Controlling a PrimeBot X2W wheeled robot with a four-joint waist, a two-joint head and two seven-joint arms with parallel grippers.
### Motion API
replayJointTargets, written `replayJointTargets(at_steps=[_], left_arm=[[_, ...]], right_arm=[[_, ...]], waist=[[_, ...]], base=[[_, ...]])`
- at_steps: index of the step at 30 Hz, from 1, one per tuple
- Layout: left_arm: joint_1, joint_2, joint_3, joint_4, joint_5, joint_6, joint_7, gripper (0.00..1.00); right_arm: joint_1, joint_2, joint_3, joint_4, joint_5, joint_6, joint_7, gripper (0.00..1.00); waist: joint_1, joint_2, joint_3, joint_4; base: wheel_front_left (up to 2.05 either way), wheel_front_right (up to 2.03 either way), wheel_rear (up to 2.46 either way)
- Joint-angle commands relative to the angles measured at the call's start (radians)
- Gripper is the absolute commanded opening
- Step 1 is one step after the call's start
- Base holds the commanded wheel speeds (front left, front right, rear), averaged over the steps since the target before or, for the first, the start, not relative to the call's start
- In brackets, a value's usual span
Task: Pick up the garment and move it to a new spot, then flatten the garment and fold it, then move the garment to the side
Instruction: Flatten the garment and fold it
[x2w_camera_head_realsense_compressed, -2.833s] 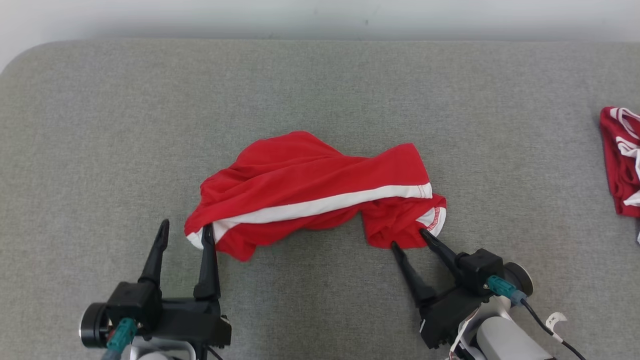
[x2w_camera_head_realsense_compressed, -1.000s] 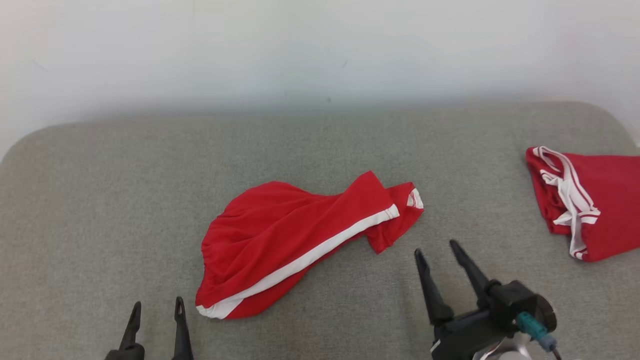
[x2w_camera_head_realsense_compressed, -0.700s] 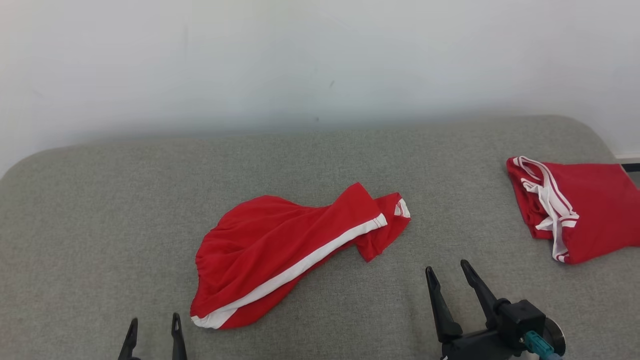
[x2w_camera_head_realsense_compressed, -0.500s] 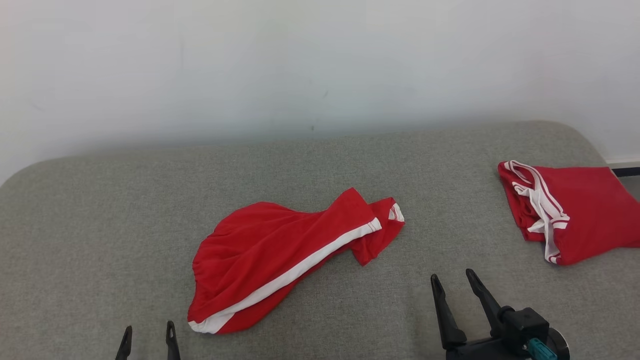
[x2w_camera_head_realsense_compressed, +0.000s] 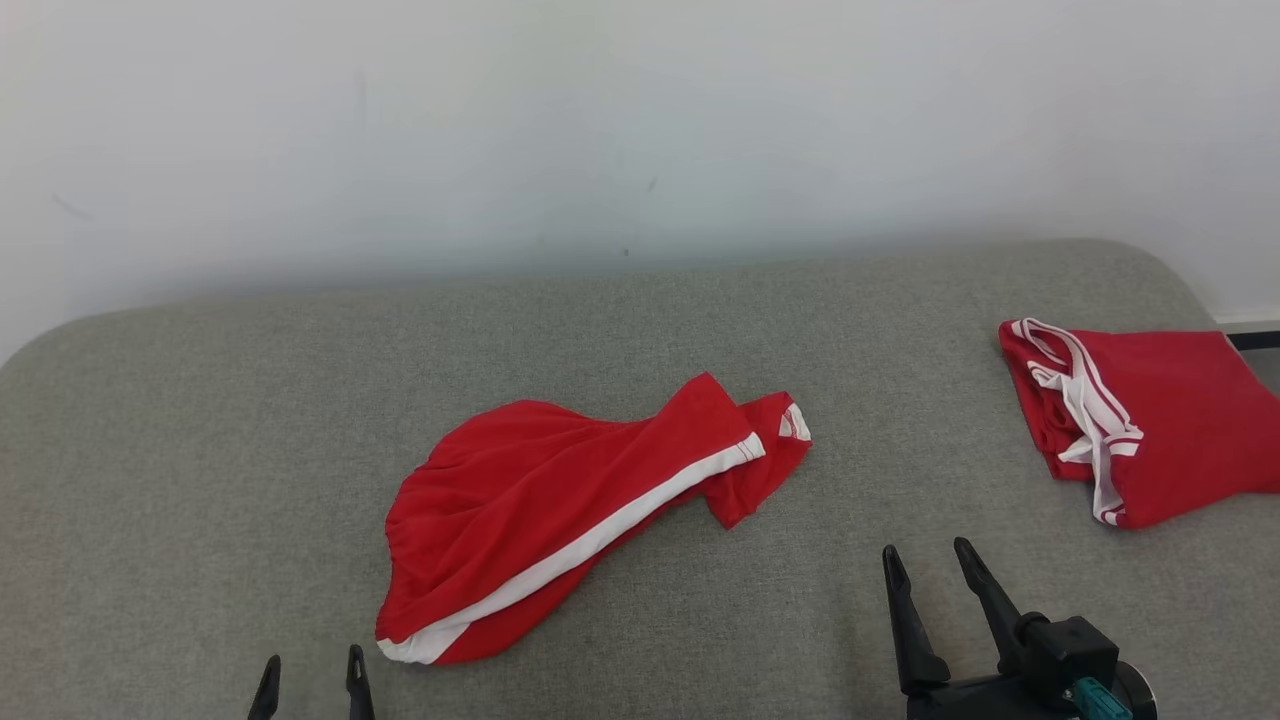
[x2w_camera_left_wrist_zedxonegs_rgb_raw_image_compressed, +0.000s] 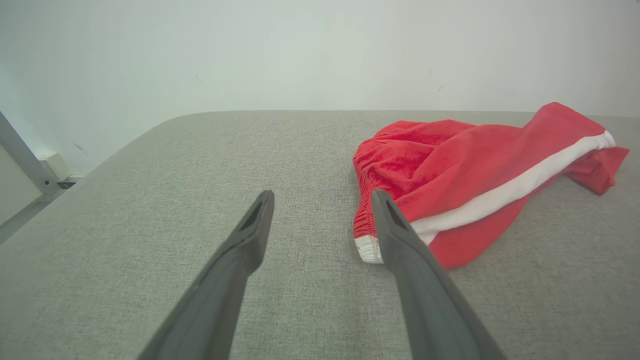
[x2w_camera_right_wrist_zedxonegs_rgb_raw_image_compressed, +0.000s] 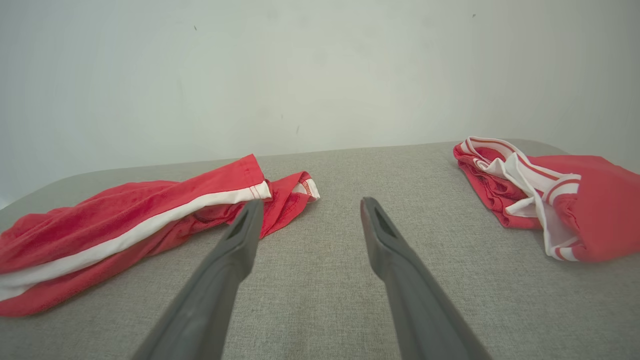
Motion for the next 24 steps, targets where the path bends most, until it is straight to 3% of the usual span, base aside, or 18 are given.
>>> replayJointTargets(at_steps=[1,14,24], left_arm=[[0.012,-0.001,-0.007,0.003,-0.021,-0.007,-0.003,1.0],[-0.077,0.0,-0.093,0.089,-0.216,-0.076,-0.003,1.0],[-0.13,-0.001,-0.077,0.15,-0.238,-0.038,-0.003,1.0]], right_arm=[[-0.001,0.003,0.002,-0.001,-0.001,-0.003,-0.001,1.0],[-0.062,-0.032,0.037,-0.009,0.019,-0.003,-0.001,1.0],[-0.097,-0.062,0.057,-0.013,0.037,-0.003,-0.001,1.0]], waist=[[0.0,0.0001,0.015,0.005],[0.0,0.0001,0.144,0.025],[0.0,0.0001,0.188,0.021]], base=[[0.0,0.0,0.0],[0.0,0.0,0.0],[0.0,0.0,0.0]])
